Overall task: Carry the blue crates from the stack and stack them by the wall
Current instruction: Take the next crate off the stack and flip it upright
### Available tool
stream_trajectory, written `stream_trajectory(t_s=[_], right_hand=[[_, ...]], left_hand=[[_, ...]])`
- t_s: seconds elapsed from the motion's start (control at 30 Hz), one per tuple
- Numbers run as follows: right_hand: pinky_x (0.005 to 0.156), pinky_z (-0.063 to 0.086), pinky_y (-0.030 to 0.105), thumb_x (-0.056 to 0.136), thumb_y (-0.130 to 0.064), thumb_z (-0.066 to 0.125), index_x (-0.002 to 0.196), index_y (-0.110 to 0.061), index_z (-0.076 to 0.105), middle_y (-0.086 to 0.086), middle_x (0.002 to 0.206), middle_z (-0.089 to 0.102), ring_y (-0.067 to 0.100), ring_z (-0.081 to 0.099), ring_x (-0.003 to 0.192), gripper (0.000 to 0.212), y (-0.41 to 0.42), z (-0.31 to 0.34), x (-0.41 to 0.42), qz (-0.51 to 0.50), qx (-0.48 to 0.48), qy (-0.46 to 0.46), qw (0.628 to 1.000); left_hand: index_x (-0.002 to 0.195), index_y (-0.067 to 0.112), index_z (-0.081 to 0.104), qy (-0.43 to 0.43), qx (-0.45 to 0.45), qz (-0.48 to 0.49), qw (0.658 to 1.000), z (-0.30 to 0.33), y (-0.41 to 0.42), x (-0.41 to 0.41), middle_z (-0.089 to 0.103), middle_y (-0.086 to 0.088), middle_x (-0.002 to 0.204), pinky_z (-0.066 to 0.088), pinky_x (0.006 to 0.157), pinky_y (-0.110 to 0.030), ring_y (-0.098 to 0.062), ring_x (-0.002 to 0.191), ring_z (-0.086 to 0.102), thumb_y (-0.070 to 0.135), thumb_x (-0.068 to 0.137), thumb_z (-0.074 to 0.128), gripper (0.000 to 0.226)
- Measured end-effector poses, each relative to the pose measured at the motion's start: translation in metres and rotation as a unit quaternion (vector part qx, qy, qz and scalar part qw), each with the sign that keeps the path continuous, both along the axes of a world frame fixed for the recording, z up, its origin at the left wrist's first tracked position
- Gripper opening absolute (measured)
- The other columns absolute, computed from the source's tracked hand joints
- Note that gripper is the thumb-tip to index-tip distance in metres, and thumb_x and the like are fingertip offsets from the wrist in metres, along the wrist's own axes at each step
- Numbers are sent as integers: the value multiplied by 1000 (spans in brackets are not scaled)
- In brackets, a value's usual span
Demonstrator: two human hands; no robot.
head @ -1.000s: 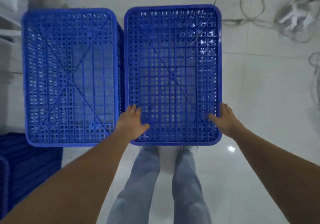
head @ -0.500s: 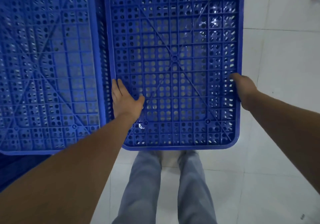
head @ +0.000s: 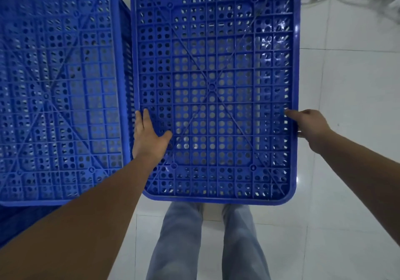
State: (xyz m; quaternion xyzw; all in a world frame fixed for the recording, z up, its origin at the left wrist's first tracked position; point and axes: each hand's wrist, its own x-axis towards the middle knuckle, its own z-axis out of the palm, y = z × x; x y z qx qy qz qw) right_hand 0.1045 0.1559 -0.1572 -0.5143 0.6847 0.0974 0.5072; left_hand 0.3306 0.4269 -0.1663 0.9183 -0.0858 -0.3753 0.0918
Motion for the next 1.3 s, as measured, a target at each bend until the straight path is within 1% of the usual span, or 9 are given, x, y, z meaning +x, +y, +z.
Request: stream_trajectory(t_s=[0.3, 0.57, 0.73, 0.87, 0.97, 1.03, 1.1, 1.13, 1.3], right_hand=[[58, 41, 23, 84, -31, 68, 83, -7, 57, -2, 71, 55, 14, 52, 63, 26, 18, 27, -42, -41, -130, -4, 991], [73, 54, 35, 79, -31, 71, 75, -14, 59, -1, 76, 64, 17, 62, 70, 21, 20, 70, -54, -73, -172, -39, 982], [79, 57, 50, 76, -31, 74, 76, -5, 57, 24, 90, 65, 34, 62, 74, 31, 30, 94, -40, -65, -213, -56, 973], [67, 53, 35, 75, -30, 75, 68, -10, 53, 17, 69, 54, 33, 51, 64, 31, 47, 105, -23, -66, -224, -88, 968], [49, 37, 9, 75, -30, 76, 62, -18, 48, -2, 60, 42, 8, 38, 54, 34, 65, 113, -5, -66, -237, -102, 964], [48, 37, 8, 74, -32, 77, 62, -20, 47, -5, 58, 40, 5, 37, 50, 34, 77, 117, 6, -65, -239, -111, 962], [47, 36, 11, 74, -33, 76, 61, -20, 47, -6, 56, 39, 4, 37, 50, 35, 89, 120, 18, -58, -235, -122, 963], [47, 36, 12, 74, -34, 76, 61, -18, 47, -6, 55, 39, 4, 37, 50, 36, 94, 121, 24, -51, -233, -126, 963], [47, 40, 8, 75, -29, 77, 59, -21, 46, -9, 52, 39, 1, 44, 51, 36, 108, 125, 42, -38, -241, -144, 959]], left_hand=[[154, 25, -2, 21, 14, -58, 998, 1, -9, -30, -22, 13, 159, 55, 63, -36, -19, 148, 15, 40, 91, 53, 85], [154, 26, -3, 43, 28, -96, 994, -11, -15, -42, -25, 12, 158, 35, 43, -25, -22, 145, 23, 34, 93, 53, 83], [154, 25, -3, 96, 25, -60, 993, -22, -22, -26, -22, 11, 159, 39, 48, -29, -28, 133, 42, 21, 95, 53, 82], [154, 21, -5, 134, 64, -15, 989, -21, -35, -7, -20, 6, 160, 39, 51, -32, -29, 110, 54, 10, 98, 45, 75], [153, 16, -4, 150, 71, 39, 985, -22, -41, 4, 32, -10, 150, 35, 55, -35, -27, 85, 55, 10, 101, 36, 66], [154, 15, 0, 178, 50, 135, 973, -19, -45, 5, 57, -12, 100, 34, 53, -33, -25, 63, 46, 7, 102, 30, 61], [154, 14, 4, 169, 63, 181, 967, -17, -52, 3, 48, -12, 137, 46, 88, -39, -34, 108, 54, 15, 103, 31, 57], [154, 17, 4, 163, 46, 187, 968, -13, -54, 0, 25, -6, 157, 34, 109, -42, -32, 136, 35, 25, 104, 30, 58], [153, 30, -4, 165, -76, 184, 966, 3, -58, -25, -13, 6, 162, 9, 120, -51, -21, 150, -3, 44, 102, 22, 58]])
